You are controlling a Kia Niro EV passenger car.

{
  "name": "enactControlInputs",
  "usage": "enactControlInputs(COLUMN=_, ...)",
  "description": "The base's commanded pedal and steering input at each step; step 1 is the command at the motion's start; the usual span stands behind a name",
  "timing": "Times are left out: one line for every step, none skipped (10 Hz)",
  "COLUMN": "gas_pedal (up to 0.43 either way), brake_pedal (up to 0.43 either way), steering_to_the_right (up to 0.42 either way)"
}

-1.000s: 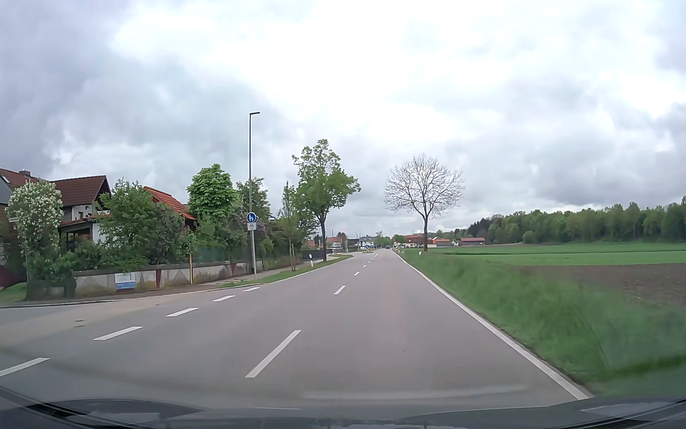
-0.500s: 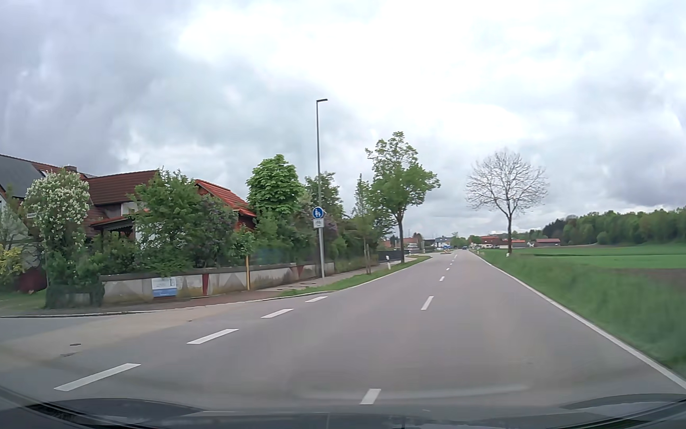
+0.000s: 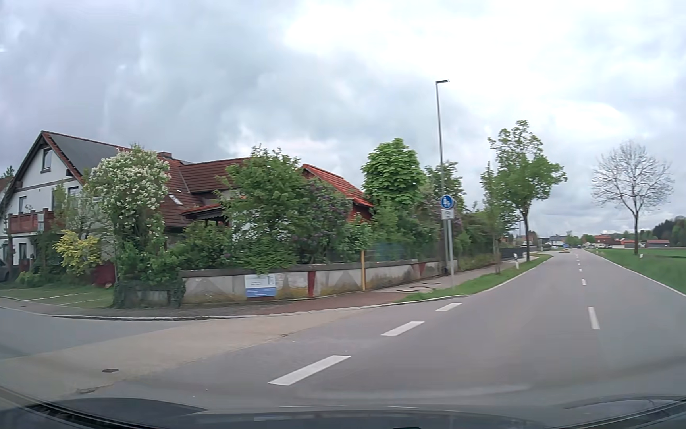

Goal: Follow the waypoints while adhering to traffic rules and regulations

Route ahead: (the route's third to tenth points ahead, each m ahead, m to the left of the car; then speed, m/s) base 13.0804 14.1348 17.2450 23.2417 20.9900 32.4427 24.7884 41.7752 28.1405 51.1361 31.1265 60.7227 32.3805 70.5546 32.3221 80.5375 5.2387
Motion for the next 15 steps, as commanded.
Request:
enactControlInputs(gas_pedal=0.0, brake_pedal=0.012, steering_to_the_right=-0.492)
enactControlInputs(gas_pedal=0.039, brake_pedal=0.012, steering_to_the_right=-0.506)
enactControlInputs(gas_pedal=0.248, brake_pedal=0.012, steering_to_the_right=-0.512)
enactControlInputs(gas_pedal=0.268, brake_pedal=0.012, steering_to_the_right=-0.513)
enactControlInputs(gas_pedal=0.28, brake_pedal=0.012, steering_to_the_right=-0.509)
enactControlInputs(gas_pedal=0.287, brake_pedal=0.012, steering_to_the_right=-0.504)
enactControlInputs(gas_pedal=0.339, brake_pedal=0.012, steering_to_the_right=-0.494)
enactControlInputs(gas_pedal=0.339, brake_pedal=0.012, steering_to_the_right=-0.483)
enactControlInputs(gas_pedal=0.35, brake_pedal=0.012, steering_to_the_right=-0.468)
enactControlInputs(gas_pedal=0.35, brake_pedal=0.012, steering_to_the_right=-0.456)
enactControlInputs(gas_pedal=0.37, brake_pedal=0.012, steering_to_the_right=-0.434)
enactControlInputs(gas_pedal=0.378, brake_pedal=0.012, steering_to_the_right=-0.408)
enactControlInputs(gas_pedal=0.378, brake_pedal=0.012, steering_to_the_right=-0.377)
enactControlInputs(gas_pedal=0.378, brake_pedal=0.012, steering_to_the_right=-0.344)
enactControlInputs(gas_pedal=0.378, brake_pedal=0.012, steering_to_the_right=-0.315)
